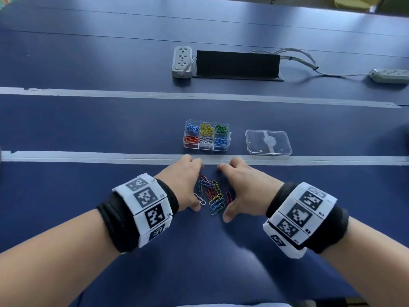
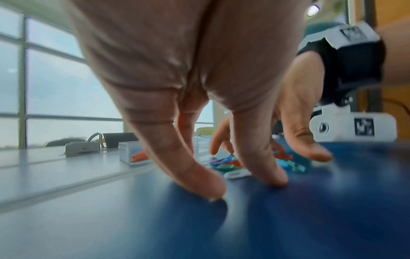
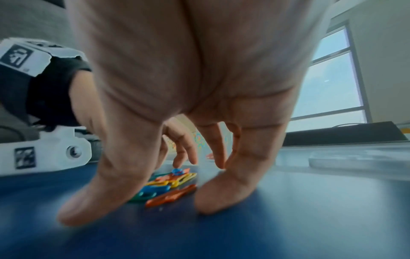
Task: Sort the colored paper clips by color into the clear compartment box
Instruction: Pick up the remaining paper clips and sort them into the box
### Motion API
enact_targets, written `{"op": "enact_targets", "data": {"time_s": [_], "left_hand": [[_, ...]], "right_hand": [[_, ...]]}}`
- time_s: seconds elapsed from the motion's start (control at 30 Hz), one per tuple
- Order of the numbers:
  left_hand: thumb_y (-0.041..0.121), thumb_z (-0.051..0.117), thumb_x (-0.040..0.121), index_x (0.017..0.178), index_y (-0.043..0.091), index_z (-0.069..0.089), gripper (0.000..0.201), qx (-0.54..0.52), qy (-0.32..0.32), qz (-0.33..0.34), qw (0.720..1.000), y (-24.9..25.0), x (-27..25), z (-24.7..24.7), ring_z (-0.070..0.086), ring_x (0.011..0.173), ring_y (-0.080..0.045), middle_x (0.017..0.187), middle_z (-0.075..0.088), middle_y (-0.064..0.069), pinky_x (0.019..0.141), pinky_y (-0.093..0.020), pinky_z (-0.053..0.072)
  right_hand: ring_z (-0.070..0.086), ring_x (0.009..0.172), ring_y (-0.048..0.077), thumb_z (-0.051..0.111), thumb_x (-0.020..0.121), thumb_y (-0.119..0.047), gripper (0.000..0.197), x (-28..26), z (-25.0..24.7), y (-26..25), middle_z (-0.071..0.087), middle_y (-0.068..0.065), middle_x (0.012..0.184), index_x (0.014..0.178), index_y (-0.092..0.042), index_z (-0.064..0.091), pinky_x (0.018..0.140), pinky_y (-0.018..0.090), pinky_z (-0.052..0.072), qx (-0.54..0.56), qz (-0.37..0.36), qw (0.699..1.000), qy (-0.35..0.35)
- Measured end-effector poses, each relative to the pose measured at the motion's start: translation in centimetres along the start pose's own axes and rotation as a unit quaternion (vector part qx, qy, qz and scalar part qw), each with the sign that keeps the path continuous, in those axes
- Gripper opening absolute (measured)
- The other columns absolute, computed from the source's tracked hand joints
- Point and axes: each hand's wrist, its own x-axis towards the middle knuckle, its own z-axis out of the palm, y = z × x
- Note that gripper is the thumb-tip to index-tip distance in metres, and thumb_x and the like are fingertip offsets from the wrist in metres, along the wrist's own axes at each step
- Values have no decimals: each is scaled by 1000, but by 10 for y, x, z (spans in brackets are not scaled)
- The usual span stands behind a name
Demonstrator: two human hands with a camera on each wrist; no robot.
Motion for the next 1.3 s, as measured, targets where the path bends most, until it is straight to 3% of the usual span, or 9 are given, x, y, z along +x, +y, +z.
{"op": "enact_targets", "data": {"time_s": [0.07, 0.23, 0.3, 0.47, 0.6, 0.83, 1.0, 1.17, 1.3], "left_hand": [[30, 84, 66, 121, 16, 51, 65, 18, 8, 0, 1000, 0, 3, -1, 53, 107, -21, 119, 48, -2, 88, -32, 45], [20, 77, 74, 102, 12, 65, 31, -6, 28, 11, 1000, 11, 9, 1, 60, 99, -23, 105, 66, -6, 83, -33, 50], [15, 74, 75, 94, 15, 61, 23, -40, 47, -2, 998, 11, 10, 4, 61, 95, -24, 102, 66, -5, 78, -32, 49], [9, 74, 71, 78, 25, 43, 35, -162, 54, -36, 985, 2, 5, 7, 61, 89, -21, 92, 63, -1, 78, -35, 52], [7, 81, 62, 83, 25, 45, 46, -200, -4, -32, 979, -2, 2, 7, 64, 87, -18, 86, 62, 4, 80, -38, 55], [9, 78, 67, 86, 24, 45, 40, -137, 46, -34, 989, 1, 5, 10, 58, 85, -19, 92, 61, 2, 73, -31, 50], [17, 70, 77, 101, 22, 62, 26, -67, 56, -32, 996, 2, 3, 9, 61, 97, -22, 101, 66, -3, 82, -33, 51], [18, 59, 85, 98, 20, 70, 16, 30, 68, 7, 997, 9, 5, 10, 61, 98, -22, 103, 67, -4, 76, -27, 46], [13, 54, 86, 101, 13, 64, 18, 89, 81, 21, 993, 13, 6, 12, 59, 100, -28, 107, 62, -8, 78, -32, 46]], "right_hand": [[50, 89, 25, 90, 47, -30, 89, 6, 3, -6, 36, 6, 115, 119, -11, 41, 79, 33, 48, -6, 3, 1000, 1], [55, 97, 27, 87, 54, -20, 61, 19, 2, -15, 51, 8, 109, 107, -12, 59, 81, 32, 48, 40, -11, 998, 38], [56, 94, 27, 85, 57, -18, 49, 21, 1, -18, 57, 8, 98, 101, -11, 65, 78, 30, 47, 39, -20, 998, 51], [49, 77, 19, 80, 64, -22, 37, 25, 3, -20, 54, 1, 83, 99, -15, 70, 69, 26, 44, 48, -29, 996, 62], [54, 66, 23, 75, 65, -22, 18, 24, 5, -19, 65, 6, 72, 80, -12, 70, 64, 32, 54, 66, -25, 995, 75], [61, 73, 24, 68, 69, -20, 15, 21, 6, -22, 71, 9, 77, 80, -11, 73, 70, 34, 54, 93, -22, 991, 93], [57, 66, 17, 66, 71, -13, 15, 18, -3, -23, 71, 6, 76, 83, -14, 75, 68, 27, 54, 101, -18, 990, 99], [53, 55, 4, 67, 71, -11, 12, 13, -14, -17, 60, -10, 58, 78, -17, 75, 65, 20, 52, 110, 0, 989, 94], [51, 41, -4, 65, 68, -8, 14, 9, -23, -10, 58, -11, 50, 71, -19, 74, 46, 11, 46, 140, 12, 984, 106]]}}
